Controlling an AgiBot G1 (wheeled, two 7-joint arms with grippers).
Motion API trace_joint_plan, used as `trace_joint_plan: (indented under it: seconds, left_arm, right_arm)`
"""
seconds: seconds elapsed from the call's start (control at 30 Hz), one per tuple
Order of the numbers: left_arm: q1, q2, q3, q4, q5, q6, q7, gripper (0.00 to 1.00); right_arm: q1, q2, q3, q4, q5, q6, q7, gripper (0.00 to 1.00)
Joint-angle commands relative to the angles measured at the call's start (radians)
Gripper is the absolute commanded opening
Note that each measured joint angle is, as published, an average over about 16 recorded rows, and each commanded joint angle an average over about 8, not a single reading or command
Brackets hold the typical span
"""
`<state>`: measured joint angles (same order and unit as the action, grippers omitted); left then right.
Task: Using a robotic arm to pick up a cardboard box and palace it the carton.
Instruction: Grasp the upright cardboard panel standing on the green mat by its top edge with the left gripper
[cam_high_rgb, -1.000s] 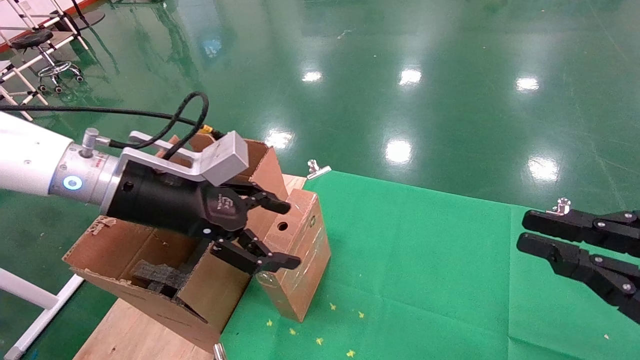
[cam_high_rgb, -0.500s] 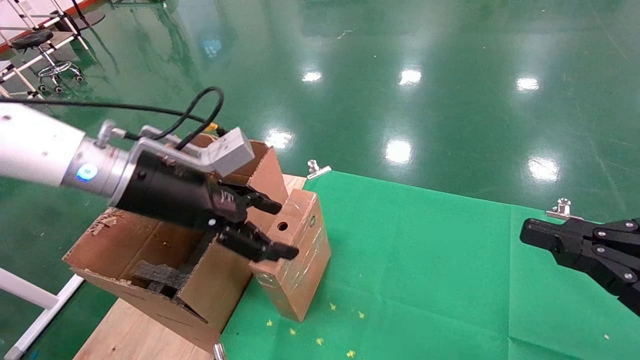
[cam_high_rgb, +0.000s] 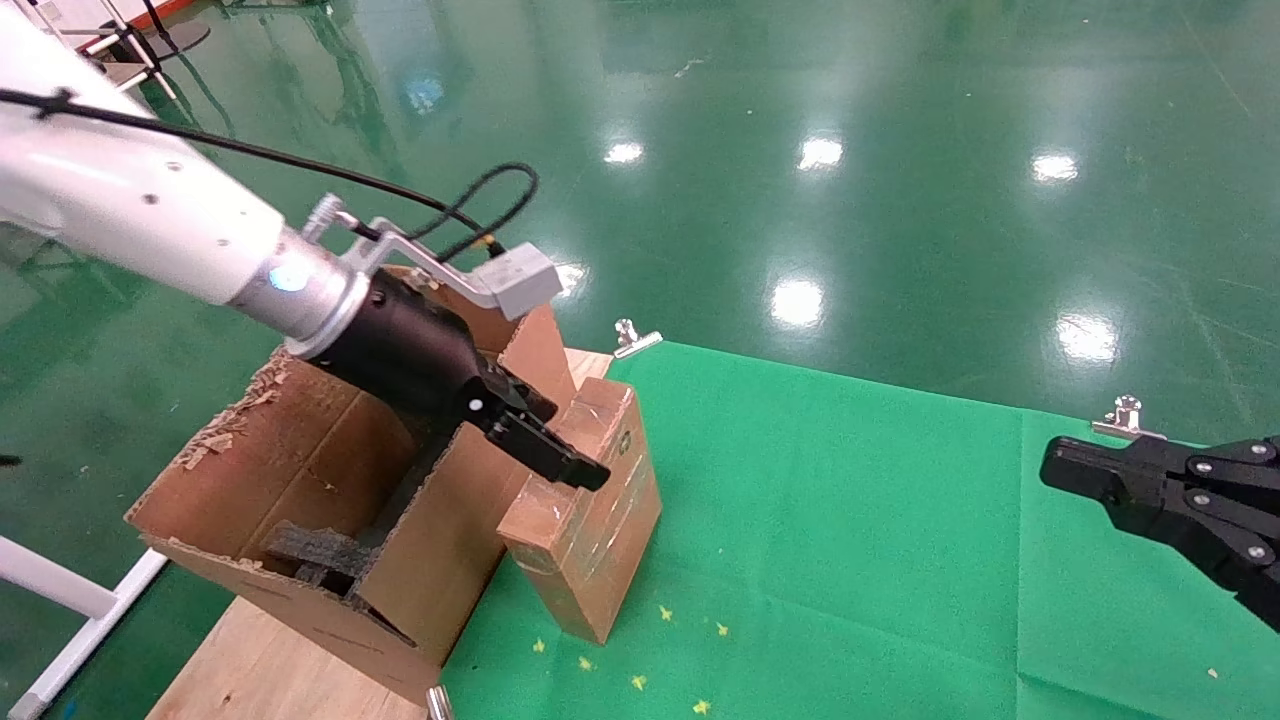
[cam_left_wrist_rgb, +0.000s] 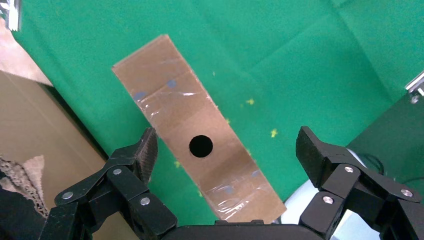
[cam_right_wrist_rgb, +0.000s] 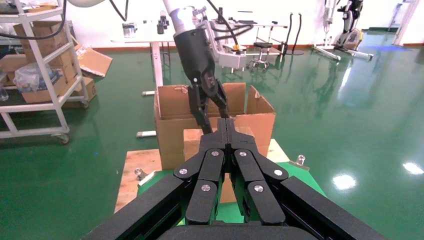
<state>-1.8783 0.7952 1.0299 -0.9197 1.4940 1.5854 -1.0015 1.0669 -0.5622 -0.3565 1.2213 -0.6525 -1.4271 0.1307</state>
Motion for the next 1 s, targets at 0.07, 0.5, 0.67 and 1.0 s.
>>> trace_joint_plan:
  seconds: [0.07,0.5,0.67,1.0]
  left_arm:
    - [-0.023,0.032,0.049,0.042,0.005,0.0,-0.003,1.0]
    - [-0.051,0.102,0.176,0.15,-0.013,-0.008,0.034,0.74]
    - [-0.055,0.117,0.202,0.162,-0.017,-0.009,0.04,0.12]
    - [-0.056,0.118,0.204,0.163,-0.02,-0.01,0.04,0.0]
  right_arm:
    - [0.0,0.0,0.0,0.0,0.0,0.0,0.0,0.0]
    - [0.0,0.0,0.0,0.0,0.0,0.0,0.0,1.0]
    - [0.0,0.0,0.0,0.0,0.0,0.0,0.0,1.0]
    - [0.0,0.0,0.0,0.0,0.0,0.0,0.0,1.0]
